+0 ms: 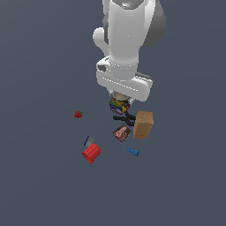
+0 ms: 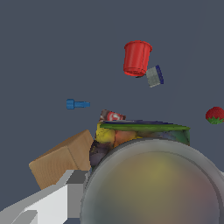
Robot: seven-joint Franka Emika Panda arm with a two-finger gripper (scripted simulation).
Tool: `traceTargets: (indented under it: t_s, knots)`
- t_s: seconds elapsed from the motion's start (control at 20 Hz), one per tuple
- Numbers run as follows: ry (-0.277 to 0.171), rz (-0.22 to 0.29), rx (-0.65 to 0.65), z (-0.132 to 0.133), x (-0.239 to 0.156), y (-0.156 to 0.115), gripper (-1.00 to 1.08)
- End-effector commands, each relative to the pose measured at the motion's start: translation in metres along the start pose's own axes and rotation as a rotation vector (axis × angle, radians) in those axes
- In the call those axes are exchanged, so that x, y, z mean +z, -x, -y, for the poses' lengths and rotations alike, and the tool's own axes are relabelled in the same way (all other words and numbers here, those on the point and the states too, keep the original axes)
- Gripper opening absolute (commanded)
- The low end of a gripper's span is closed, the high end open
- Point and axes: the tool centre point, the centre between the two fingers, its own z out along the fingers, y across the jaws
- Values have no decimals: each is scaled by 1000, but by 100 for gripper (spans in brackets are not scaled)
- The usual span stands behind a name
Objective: Pick up a designated object from a clutter of objects.
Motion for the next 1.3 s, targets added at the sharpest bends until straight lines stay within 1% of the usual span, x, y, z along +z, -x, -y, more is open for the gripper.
traceTargets:
  t_s: [0.0, 0.35, 0.6, 0.9, 1.25]
  knots:
    - [0, -2, 0, -11, -23, -20, -100]
    - [3, -4, 2, -34, -71, -67, -100]
    - [4, -4, 2, -44, -95, -91, -100]
    - [4, -4, 3, -51, -113, -109, -100]
    - [5, -4, 3, -54, -120, -117, -100]
